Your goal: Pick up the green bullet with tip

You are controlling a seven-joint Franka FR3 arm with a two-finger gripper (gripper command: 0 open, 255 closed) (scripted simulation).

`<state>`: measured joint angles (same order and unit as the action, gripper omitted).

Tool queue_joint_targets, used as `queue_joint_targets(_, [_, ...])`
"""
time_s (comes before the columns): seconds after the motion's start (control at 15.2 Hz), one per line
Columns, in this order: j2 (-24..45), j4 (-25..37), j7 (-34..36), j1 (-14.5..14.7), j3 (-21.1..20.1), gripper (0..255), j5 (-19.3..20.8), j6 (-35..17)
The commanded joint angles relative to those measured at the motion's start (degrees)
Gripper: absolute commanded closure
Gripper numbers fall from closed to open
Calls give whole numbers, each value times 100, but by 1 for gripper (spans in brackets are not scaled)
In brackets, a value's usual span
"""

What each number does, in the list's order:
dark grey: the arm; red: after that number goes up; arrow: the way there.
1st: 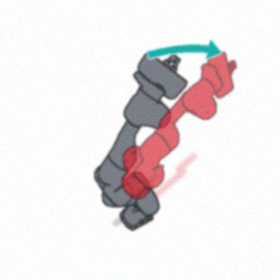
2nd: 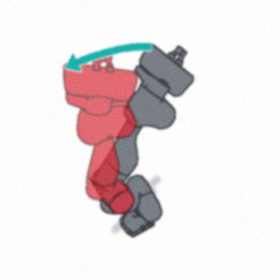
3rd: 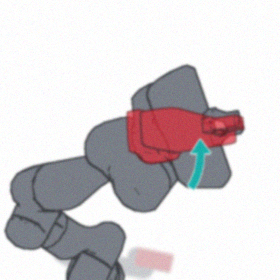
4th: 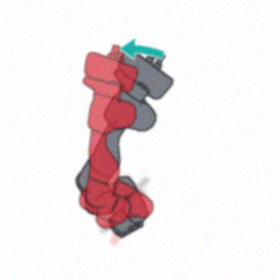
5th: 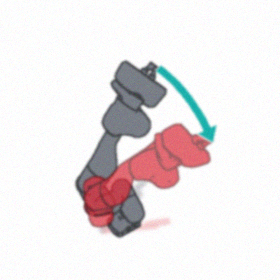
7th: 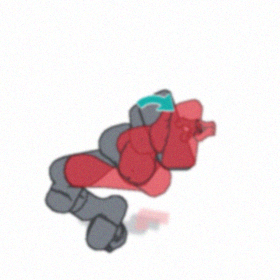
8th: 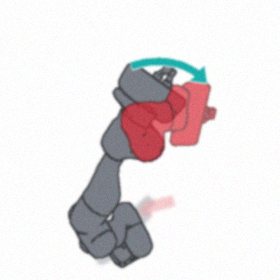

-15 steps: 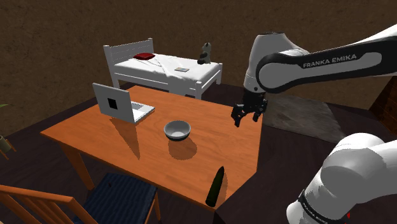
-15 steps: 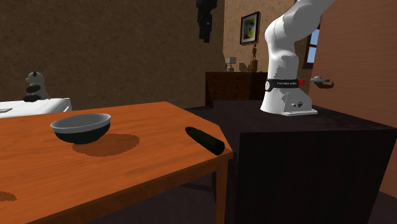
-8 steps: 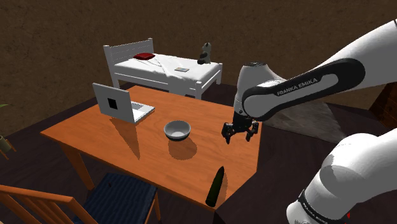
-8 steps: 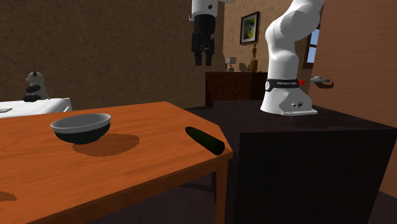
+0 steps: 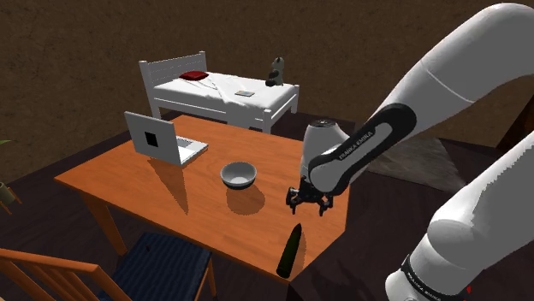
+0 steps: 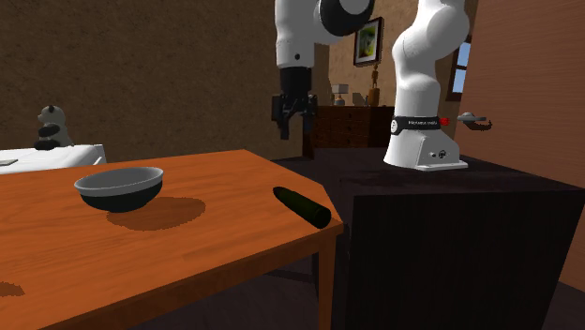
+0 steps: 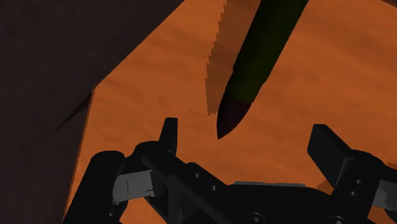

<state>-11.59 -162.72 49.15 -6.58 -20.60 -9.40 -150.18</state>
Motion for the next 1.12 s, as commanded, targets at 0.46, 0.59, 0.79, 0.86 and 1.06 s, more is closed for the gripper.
queue_joint_targets(0.46, [2751, 662, 2945, 240, 462, 0, 1656, -1875])
queue_joint_targets(0.59, [2971, 719, 3032, 408, 661, 0, 1781, -2042])
queue_joint_targets(0.79, [3300, 816, 3140, 634, 924, 0, 1932, -2283])
queue_joint_targets(0.86, [3409, 851, 3167, 704, 1004, 0, 1969, -2361])
queue_joint_targets(1.06, [3581, 909, 3196, 812, 1121, 0, 2010, -2482])
